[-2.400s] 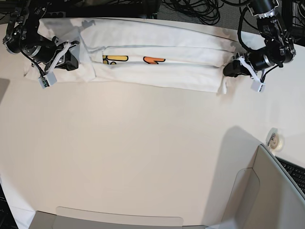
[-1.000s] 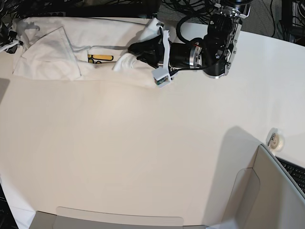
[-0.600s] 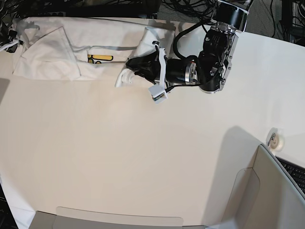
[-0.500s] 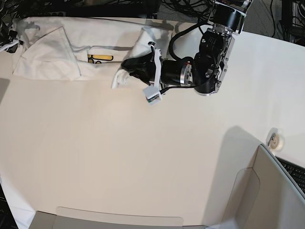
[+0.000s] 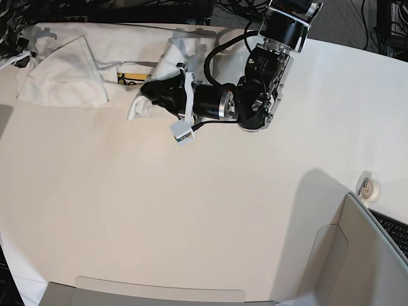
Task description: Layout the t-shirt on the table in an organized manner, then fold the t-shirt properly
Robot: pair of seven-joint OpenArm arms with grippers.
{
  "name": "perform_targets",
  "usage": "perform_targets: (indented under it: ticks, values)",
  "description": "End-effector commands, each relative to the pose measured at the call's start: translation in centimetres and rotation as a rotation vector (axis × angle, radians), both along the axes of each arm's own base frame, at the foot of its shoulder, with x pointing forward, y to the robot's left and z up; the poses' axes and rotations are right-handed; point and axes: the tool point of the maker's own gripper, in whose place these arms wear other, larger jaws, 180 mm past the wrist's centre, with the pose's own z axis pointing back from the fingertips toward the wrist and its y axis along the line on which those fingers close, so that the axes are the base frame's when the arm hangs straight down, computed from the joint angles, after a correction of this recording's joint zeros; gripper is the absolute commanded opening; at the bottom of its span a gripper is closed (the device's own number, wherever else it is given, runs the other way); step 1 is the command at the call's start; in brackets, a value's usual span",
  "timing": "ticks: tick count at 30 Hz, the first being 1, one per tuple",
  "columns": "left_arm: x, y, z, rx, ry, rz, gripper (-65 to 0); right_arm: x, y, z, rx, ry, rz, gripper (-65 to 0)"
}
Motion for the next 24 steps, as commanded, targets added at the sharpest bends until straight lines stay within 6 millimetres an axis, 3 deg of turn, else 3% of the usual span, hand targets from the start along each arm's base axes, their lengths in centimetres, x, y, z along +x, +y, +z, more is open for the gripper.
perform_targets:
  ticks: [1,10,13,16,18,24]
  values:
    - [0.7,-0.4,1.7,-0.06,-0.025,0.012,-65.0,0.7,-0.5,1.1,-0.032,-0.032,0.02,-65.0]
    - [0.2,-0.8,1.4,-0.066,-0.005,0.0,-64.2,0.7,-0.5,1.1,-0.032,-0.032,0.02,-65.0]
    - [-0.8,-1.5,1.3,-0.061,-0.005,-0.039,-55.3,0.7,-0.5,1.1,-0.031,-0.032,0.021,-65.0]
    - [-0.7,-1.6,1.6,-0.07,-0.006,-0.035,-41.3,0.7,-0.5,1.1,-0.032,-0.033,0.021,-65.0]
    - [-0.5,-1.8,1.9,-0.081,-0.006,-0.029,-35.6,0.7,-0.5,1.1,-0.03,-0.032,0.021,-65.0]
    - [1.7,0.0,2.3,-0.089,-0.017,0.056,-36.0,0.7,-0.5,1.1,-0.03,-0.032,0.021,-65.0]
